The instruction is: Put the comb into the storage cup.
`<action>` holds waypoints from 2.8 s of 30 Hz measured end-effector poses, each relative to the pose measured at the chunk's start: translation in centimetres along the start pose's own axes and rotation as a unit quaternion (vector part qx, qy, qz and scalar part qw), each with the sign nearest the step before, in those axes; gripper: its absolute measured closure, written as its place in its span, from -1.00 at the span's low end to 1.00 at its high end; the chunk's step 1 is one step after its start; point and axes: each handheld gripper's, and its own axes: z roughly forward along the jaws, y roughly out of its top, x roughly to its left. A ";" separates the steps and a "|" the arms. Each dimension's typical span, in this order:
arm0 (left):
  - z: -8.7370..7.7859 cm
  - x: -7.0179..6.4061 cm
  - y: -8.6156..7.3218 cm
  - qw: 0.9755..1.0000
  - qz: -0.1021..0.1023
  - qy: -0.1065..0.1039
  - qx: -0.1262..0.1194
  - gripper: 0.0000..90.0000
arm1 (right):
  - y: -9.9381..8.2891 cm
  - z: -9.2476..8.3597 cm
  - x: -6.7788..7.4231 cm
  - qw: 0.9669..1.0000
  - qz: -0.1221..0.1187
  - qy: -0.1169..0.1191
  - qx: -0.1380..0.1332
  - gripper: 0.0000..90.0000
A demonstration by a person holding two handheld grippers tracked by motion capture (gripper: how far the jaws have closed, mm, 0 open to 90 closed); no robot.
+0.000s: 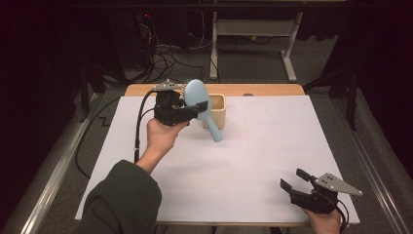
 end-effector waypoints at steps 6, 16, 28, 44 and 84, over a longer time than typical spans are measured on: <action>0.7 -0.1 0.9 1.000 0.008 0.010 0.002 0.10 | 0.0 0.0 0.1 1.000 -0.009 0.003 0.000 -0.43; 1.7 0.0 2.1 1.000 0.007 0.021 0.005 0.10 | 0.0 0.1 0.1 1.000 -0.009 0.004 0.001 -0.43; 2.6 0.4 3.7 0.999 0.004 0.035 0.005 0.10 | 0.0 0.0 0.1 1.000 -0.004 0.003 0.002 -0.43; 3.4 1.6 5.2 0.999 -0.010 0.048 0.002 0.10 | 0.0 0.1 0.0 1.000 0.000 0.006 0.003 -0.43; 5.7 3.8 6.9 0.994 -0.023 0.102 -0.014 0.09 | -0.1 0.1 -0.3 1.000 0.005 0.008 0.001 -0.43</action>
